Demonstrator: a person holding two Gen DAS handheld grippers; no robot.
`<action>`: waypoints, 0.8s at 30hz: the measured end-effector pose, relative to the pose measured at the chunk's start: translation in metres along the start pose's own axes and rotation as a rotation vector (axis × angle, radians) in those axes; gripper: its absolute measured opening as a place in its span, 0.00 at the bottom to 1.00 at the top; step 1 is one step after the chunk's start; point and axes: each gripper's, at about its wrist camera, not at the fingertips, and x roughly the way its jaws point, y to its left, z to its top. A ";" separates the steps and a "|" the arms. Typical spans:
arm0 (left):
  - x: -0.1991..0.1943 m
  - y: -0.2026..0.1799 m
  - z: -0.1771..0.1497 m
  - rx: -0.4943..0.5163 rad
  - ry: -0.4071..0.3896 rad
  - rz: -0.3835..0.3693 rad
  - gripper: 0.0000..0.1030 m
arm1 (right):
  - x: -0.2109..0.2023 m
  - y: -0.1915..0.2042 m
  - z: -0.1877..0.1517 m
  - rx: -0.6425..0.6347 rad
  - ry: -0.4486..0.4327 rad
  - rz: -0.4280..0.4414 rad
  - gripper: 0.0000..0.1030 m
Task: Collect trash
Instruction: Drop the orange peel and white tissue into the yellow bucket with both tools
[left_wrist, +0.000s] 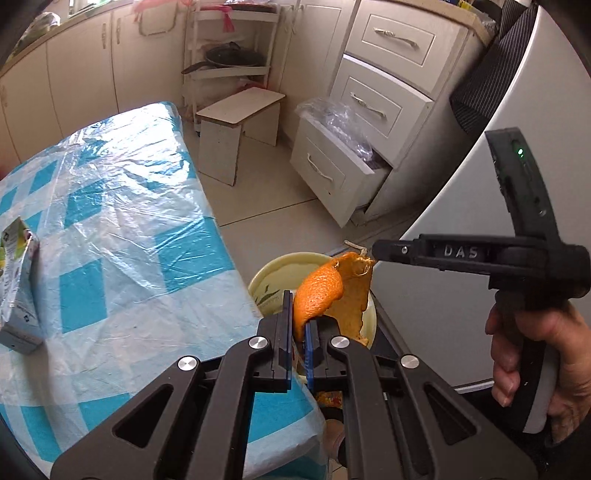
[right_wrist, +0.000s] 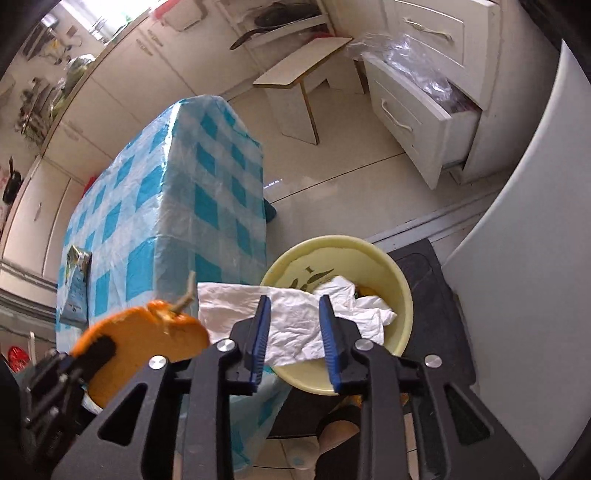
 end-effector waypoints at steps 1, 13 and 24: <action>0.005 -0.004 0.000 0.006 0.009 0.004 0.05 | -0.002 -0.002 0.000 0.020 -0.006 0.004 0.42; 0.045 -0.028 0.003 0.043 0.095 0.026 0.29 | -0.033 -0.003 0.010 0.065 -0.172 0.087 0.52; 0.042 -0.033 0.013 0.082 0.110 0.010 0.63 | -0.040 0.002 0.013 0.062 -0.211 0.096 0.57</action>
